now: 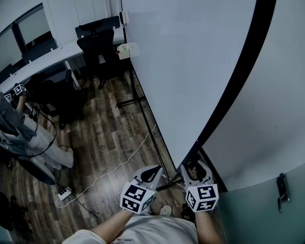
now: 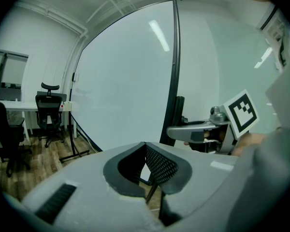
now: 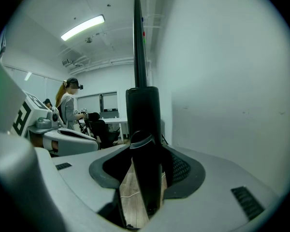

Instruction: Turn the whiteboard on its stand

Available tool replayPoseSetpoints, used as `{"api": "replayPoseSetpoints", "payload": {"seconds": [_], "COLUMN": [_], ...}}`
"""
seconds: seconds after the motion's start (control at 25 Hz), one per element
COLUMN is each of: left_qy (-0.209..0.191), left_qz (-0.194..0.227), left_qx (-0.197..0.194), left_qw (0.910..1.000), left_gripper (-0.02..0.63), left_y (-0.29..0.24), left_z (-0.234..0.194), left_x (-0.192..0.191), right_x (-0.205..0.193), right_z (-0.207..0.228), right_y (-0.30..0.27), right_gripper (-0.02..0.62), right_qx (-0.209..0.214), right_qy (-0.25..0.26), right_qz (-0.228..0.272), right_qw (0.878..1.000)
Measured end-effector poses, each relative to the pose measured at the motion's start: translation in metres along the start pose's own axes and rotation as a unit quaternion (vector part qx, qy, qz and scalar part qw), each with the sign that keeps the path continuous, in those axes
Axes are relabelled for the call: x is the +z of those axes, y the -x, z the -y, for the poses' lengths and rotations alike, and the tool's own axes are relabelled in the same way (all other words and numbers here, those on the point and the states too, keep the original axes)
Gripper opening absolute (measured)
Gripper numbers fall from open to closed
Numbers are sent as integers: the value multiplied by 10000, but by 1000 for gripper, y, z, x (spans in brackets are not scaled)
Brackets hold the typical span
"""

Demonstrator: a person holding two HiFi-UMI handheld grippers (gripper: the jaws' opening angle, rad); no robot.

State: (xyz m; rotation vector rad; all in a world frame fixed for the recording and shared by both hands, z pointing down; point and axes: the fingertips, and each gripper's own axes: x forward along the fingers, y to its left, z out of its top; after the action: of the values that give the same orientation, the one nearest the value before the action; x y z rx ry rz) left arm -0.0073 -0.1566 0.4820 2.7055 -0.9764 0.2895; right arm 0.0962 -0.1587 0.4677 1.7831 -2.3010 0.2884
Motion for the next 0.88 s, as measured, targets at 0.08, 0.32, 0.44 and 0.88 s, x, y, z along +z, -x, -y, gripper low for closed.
{"api": "replayPoseSetpoints", "payload": {"seconds": [0.08,0.32,0.44,0.88], "left_qy": [22,2,-2,-43], "left_qz": [21,21,31,18], "left_qx": [-6,-54,-108,-167], "left_qw": [10000,10000,9999,9998], "left_gripper": [11,11,11,11], "left_y": [1,-7,-3,-3], "left_z": [1,10,11,18], "left_x": [3,2,4,3], "right_x": [1,-9,-10,-22], "right_z": [-1,4,-4,-20], "right_y": [2,16,23,33], "right_gripper": [190,190,187,15], "right_qx": [-15,-56,-52,203], "right_qy": [-48,-80,-88,-128], "right_qz": [-3,-66,-136,-273], "right_qw": [10000,9999,9999,9993]}}
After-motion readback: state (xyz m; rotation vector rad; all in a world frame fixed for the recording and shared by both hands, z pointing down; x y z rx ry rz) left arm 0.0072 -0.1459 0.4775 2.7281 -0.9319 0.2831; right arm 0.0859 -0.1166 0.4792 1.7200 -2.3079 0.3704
